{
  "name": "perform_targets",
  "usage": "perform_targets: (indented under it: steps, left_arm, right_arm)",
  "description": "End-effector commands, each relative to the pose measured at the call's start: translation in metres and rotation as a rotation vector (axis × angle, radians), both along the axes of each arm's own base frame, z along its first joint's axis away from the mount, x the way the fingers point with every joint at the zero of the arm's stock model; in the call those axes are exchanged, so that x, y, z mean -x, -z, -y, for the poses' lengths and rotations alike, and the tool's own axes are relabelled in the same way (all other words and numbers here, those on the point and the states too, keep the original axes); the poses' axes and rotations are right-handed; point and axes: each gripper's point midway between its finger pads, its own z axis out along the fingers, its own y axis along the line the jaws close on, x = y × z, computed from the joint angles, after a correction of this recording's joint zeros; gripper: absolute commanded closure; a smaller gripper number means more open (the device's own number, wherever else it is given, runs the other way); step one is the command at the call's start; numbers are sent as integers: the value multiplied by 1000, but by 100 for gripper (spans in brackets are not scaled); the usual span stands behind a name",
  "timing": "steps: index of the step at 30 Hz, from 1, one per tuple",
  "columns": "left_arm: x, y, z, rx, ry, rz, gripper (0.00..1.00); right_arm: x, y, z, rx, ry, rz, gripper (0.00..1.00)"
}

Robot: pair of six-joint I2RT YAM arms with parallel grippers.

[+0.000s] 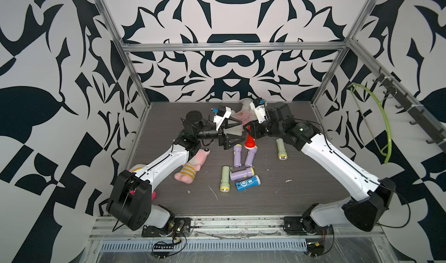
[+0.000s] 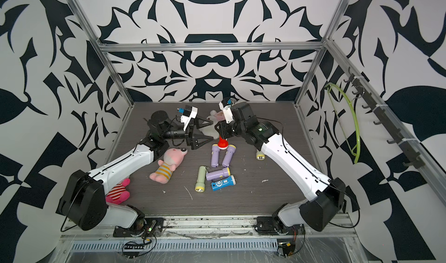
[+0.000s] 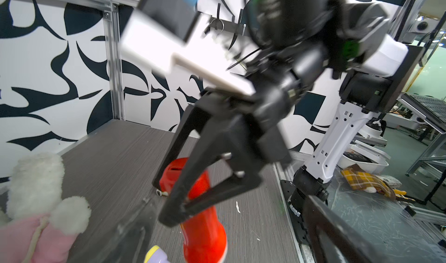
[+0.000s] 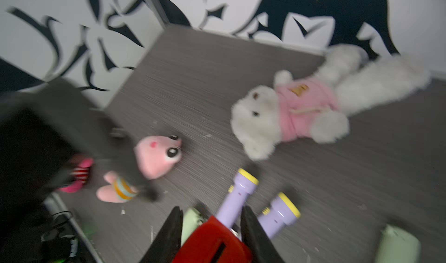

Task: Close the plug at the bottom of the flashlight
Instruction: Place the flashlight at the center of the board.

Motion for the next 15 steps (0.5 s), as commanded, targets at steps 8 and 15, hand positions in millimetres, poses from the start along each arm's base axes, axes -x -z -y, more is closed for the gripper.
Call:
perform_targets:
  steps: [8, 15]
  left_arm:
    - [-5, -18, -8, -33, -103, -164, 1]
    - [-8, -17, -7, -62, -112, -204, 1]
  right_arm:
    - [-18, 103, 85, 220, 236, -328, 100]
    - [-33, 159, 111, 344, 284, -481, 100]
